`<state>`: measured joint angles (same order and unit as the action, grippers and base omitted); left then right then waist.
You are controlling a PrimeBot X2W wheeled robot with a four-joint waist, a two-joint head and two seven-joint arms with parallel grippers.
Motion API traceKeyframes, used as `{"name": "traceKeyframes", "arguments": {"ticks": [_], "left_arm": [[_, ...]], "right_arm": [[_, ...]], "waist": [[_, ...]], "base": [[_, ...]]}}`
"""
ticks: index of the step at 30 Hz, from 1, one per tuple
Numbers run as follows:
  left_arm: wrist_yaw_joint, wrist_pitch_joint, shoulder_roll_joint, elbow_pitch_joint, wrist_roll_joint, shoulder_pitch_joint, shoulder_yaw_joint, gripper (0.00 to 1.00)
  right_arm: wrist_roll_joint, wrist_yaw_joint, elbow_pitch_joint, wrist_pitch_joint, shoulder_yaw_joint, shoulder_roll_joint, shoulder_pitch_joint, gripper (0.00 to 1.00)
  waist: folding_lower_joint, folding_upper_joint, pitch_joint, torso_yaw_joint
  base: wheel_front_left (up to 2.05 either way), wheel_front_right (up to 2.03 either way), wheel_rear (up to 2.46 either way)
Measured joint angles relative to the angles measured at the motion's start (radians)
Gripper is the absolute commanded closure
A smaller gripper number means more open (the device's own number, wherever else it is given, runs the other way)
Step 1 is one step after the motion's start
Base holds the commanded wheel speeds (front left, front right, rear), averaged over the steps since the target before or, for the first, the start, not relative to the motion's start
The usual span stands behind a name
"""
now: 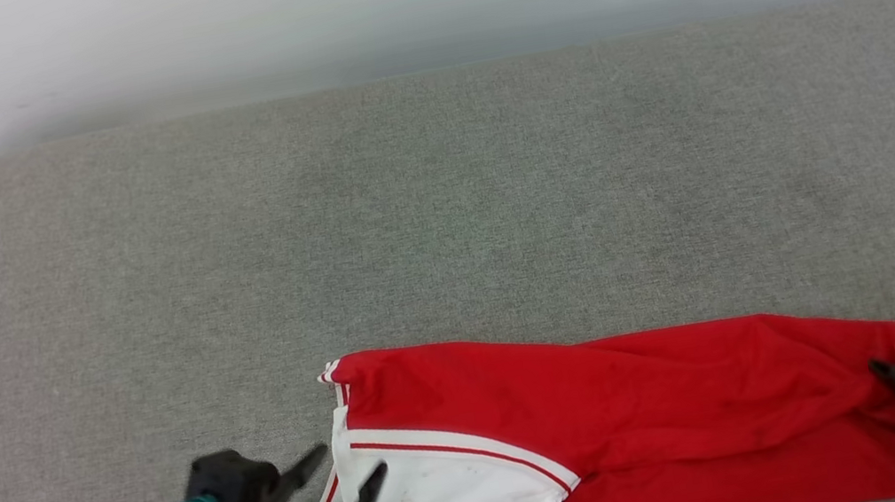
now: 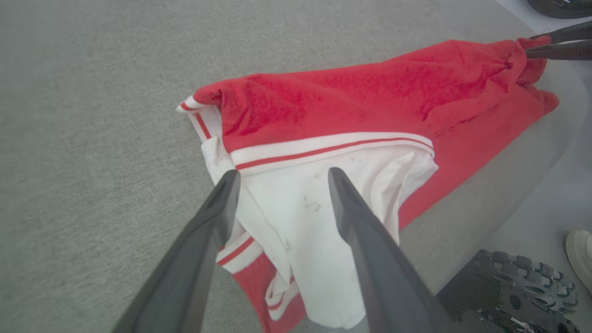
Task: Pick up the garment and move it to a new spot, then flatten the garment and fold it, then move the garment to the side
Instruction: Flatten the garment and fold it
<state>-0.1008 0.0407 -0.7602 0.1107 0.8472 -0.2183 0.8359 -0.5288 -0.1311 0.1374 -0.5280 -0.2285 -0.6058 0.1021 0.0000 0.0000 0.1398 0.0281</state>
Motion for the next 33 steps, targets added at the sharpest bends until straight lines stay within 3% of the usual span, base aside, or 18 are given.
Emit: {"name": "traceKeyframes", "arguments": {"ticks": [9,11,15,17,21,24,28,33], "left_arm": [[-0.122,-0.240,0.051,-0.002,0.002,0.010,-0.156,0.00],[-0.132,-0.275,0.053,-0.005,-0.027,0.015,-0.177,0.00],[-0.160,-0.300,0.108,0.005,-0.092,0.049,-0.266,0.00],[-0.163,-0.301,0.180,0.042,-0.143,0.069,-0.364,0.00],[-0.104,-0.302,0.317,0.087,-0.278,0.164,-0.532,0.00],[-0.040,-0.303,0.387,0.100,-0.393,0.211,-0.622,0.00],[0.039,-0.304,0.433,0.082,-0.538,0.247,-0.680,0.00],[0.121,-0.304,0.517,0.079,-0.589,0.252,-0.758,0.00]], "right_arm": [[0.036,0.000,-0.176,-0.065,0.203,0.098,-0.009,0.00],[0.048,0.000,-0.201,-0.079,0.239,0.131,-0.026,0.00],[0.076,0.000,-0.224,-0.091,0.313,0.201,-0.070,0.00],[0.093,0.000,-0.219,-0.098,0.371,0.244,-0.090,0.00],[0.134,0.000,-0.194,-0.098,0.481,0.333,-0.109,0.00],[0.150,0.000,-0.172,-0.098,0.519,0.382,-0.123,0.00],[0.199,0.000,-0.131,-0.089,0.567,0.408,-0.131,0.00],[0.208,0.000,-0.074,-0.094,0.580,0.450,-0.134,0.00]], "waist": [[0.0000,0.0000,-0.009,0.001],[0.0000,0.0000,-0.007,0.004],[0.0000,0.0000,0.001,0.014],[0.0000,0.0000,0.005,0.021],[0.0000,0.0000,0.015,0.034],[0.0000,0.0000,0.025,0.043],[0.0001,0.0000,0.040,0.056],[0.0000,0.0000,0.058,0.074]], "base": [[0.00,0.00,0.00],[0.00,0.00,0.00],[0.00,0.00,0.00],[0.00,0.00,0.00],[0.00,0.00,0.00],[0.00,0.00,0.00],[0.00,0.00,0.00],[0.00,0.00,0.00]]}}
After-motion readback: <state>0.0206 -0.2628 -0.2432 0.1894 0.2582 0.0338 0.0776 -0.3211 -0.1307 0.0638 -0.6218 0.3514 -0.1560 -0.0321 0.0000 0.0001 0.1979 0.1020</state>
